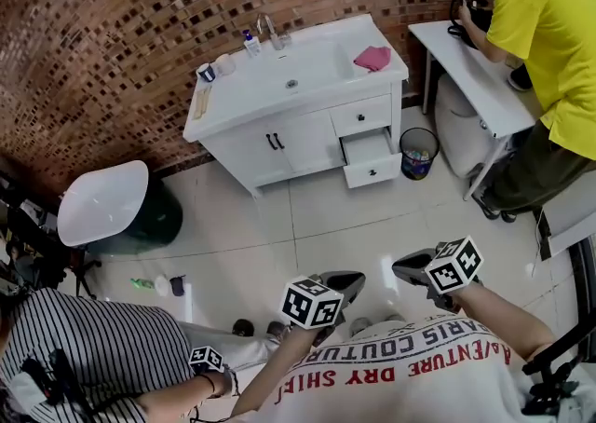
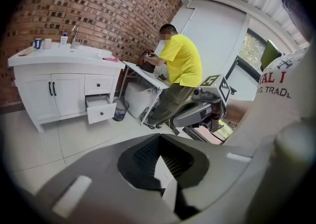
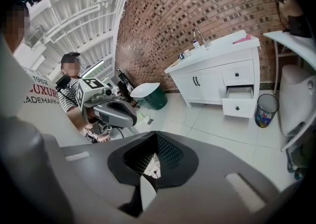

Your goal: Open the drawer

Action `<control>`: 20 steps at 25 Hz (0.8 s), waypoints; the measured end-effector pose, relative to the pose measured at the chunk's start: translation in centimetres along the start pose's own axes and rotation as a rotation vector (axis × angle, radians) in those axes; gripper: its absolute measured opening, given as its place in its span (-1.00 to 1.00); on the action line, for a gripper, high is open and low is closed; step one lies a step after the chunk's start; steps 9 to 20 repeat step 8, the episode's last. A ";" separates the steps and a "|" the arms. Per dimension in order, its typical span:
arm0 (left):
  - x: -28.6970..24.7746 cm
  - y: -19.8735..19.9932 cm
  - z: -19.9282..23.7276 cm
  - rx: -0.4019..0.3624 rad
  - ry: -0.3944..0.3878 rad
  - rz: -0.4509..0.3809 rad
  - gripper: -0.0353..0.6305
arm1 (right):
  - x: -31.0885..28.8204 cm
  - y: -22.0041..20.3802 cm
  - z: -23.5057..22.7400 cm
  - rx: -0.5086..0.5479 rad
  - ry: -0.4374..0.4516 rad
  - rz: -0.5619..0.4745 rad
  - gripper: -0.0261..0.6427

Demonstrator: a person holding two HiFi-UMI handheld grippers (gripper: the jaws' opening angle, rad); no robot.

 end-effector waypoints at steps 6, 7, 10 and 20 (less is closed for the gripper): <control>0.2 0.3 -0.8 0.008 0.009 -0.011 -0.94 | 0.6 0.3 0.4 0.049 -0.011 0.027 -0.90; 0.3 0.5 -1.0 0.008 0.010 -0.013 -0.94 | 0.7 0.4 0.6 0.051 -0.011 0.030 -0.90; 0.4 0.7 -1.2 0.009 0.010 -0.015 -0.94 | 0.9 0.5 0.7 0.052 -0.010 0.034 -0.90; 0.4 0.7 -1.2 0.009 0.010 -0.015 -0.94 | 0.9 0.5 0.7 0.052 -0.010 0.034 -0.90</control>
Point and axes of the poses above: the fingertips, and each gripper's own axes: x backward along the fingers, z to its left, y out of its top, the point moved 2 cm from there along x, backward along the fingers, and after that the axes turned 2 degrees about -z, right-handed, at the moved point
